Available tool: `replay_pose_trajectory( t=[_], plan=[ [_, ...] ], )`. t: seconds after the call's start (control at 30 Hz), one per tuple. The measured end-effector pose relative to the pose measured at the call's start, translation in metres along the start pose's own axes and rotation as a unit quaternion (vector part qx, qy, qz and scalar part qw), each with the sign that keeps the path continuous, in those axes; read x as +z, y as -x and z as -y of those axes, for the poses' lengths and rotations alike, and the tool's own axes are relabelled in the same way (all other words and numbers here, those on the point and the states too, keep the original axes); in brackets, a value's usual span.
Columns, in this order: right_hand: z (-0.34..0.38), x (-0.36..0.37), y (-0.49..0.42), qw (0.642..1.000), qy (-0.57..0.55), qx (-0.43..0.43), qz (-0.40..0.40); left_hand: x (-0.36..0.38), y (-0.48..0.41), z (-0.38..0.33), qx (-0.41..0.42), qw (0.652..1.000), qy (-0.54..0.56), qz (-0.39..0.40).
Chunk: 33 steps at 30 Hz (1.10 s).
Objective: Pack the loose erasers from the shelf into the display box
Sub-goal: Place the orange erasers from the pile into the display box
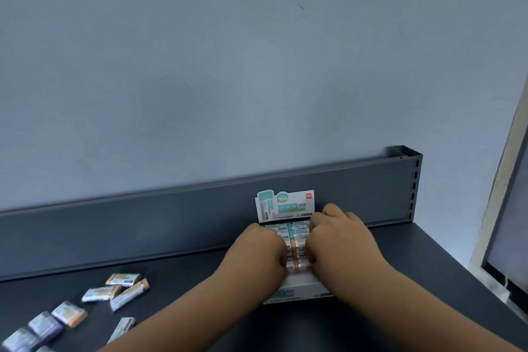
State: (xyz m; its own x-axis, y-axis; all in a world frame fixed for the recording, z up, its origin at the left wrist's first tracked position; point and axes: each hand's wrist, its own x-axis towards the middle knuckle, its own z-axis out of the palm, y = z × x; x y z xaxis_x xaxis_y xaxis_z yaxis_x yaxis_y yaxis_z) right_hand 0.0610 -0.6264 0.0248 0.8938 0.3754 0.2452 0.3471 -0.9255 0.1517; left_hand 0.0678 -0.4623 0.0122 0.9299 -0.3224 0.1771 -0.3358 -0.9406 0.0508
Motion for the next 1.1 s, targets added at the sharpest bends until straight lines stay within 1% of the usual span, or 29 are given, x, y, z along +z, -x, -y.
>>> replay_pose_trajectory(
  t=[0.07, 0.17, 0.23, 0.3, 0.47, 0.6, 0.67, 0.87, 1.1],
  plan=[
    [0.001, -0.002, 0.001, 1.000, -0.011, -0.009, 0.001, 0.000, 0.001, 0.002, -0.005, 1.000, 0.007, 0.021],
    [0.004, -0.009, 0.004, 1.000, -0.015, -0.023, 0.008, -0.010, 0.001, 0.001, 0.011, 0.998, 0.003, 0.060],
    [0.005, -0.015, 0.005, 0.999, -0.024, -0.024, 0.016, -0.023, 0.003, -0.001, 0.026, 0.998, -0.017, 0.063],
    [0.006, -0.023, 0.008, 0.999, -0.042, -0.021, 0.006, -0.038, 0.009, 0.000, 0.023, 0.999, -0.028, 0.036],
    [0.021, -0.044, 0.013, 0.989, -0.130, -0.004, -0.071, -0.073, 0.031, 0.011, -0.003, 0.997, -0.012, -0.072],
    [0.046, -0.052, 0.006, 0.973, -0.199, 0.015, -0.112, -0.079, 0.051, 0.029, -0.049, 0.988, 0.005, -0.144],
    [0.060, -0.054, 0.005, 0.966, -0.228, 0.025, -0.122, -0.076, 0.062, 0.041, -0.075, 0.983, 0.018, -0.167],
    [0.107, -0.048, 0.006, 0.951, -0.281, 0.022, -0.124, -0.061, 0.101, 0.071, -0.126, 0.976, 0.065, -0.162],
    [0.148, -0.034, 0.018, 0.937, -0.329, 0.025, -0.117, -0.056, 0.136, 0.098, -0.153, 0.969, 0.096, -0.169]
  ],
)
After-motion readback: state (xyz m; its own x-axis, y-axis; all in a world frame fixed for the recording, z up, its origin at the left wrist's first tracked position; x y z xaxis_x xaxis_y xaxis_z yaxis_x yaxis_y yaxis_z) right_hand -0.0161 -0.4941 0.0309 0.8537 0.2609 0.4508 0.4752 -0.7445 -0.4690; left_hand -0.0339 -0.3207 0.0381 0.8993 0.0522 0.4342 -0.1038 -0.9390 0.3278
